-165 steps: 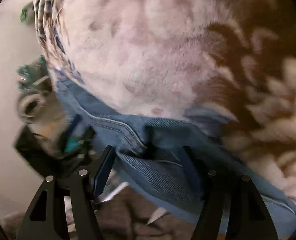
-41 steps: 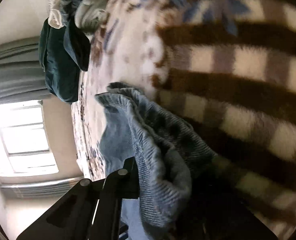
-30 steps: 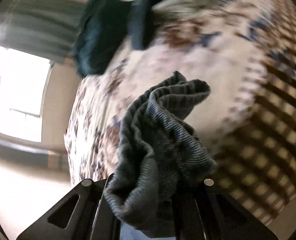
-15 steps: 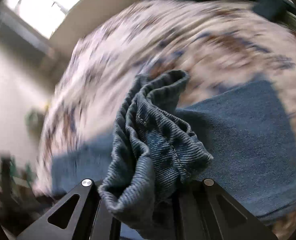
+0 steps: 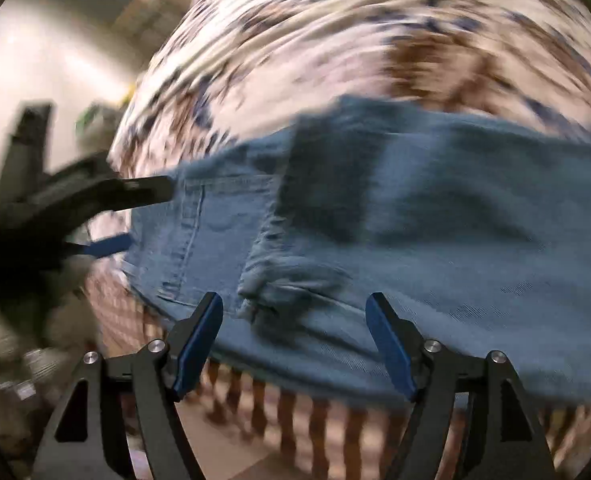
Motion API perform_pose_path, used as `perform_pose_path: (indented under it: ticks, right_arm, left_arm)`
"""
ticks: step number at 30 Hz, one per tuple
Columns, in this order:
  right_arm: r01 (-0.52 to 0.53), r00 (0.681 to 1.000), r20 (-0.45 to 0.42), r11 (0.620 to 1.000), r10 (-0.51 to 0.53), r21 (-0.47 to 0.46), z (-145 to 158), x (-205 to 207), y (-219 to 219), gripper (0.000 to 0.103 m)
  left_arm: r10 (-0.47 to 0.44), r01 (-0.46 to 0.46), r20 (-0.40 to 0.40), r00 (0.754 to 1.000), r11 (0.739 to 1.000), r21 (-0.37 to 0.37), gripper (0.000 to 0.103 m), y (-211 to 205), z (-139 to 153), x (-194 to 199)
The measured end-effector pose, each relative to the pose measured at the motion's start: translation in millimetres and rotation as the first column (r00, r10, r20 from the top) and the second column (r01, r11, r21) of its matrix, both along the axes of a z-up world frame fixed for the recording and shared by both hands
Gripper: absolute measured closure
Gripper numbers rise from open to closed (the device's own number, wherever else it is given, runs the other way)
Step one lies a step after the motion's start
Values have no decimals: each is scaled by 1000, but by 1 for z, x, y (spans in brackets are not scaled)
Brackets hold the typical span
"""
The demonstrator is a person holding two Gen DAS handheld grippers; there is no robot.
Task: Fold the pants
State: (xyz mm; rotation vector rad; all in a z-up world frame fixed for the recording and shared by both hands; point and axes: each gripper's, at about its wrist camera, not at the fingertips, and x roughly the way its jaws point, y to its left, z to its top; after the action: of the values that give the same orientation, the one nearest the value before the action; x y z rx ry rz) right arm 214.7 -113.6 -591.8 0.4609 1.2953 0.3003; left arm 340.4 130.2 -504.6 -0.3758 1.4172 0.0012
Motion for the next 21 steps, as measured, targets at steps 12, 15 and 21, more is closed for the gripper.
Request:
perform_pose_path:
  ticks: [12,15,21]
  right_arm:
    - [668,669,-441,744,-598,3,-92,-78,-216,53]
    - [708,652,-433,705,-623,51,-97,-84,-223,67]
    - [629,707,-430,777,-561,20,-86,-75,-224,63]
  left_arm:
    - [-266,276,-137,954,959,57,82,-82,-59,-11]
    - [-233,239,-149,961,971,22,88,-72,-51,-26]
    - [-208,210,-200,958,978,-7,83,-61,-49,-46]
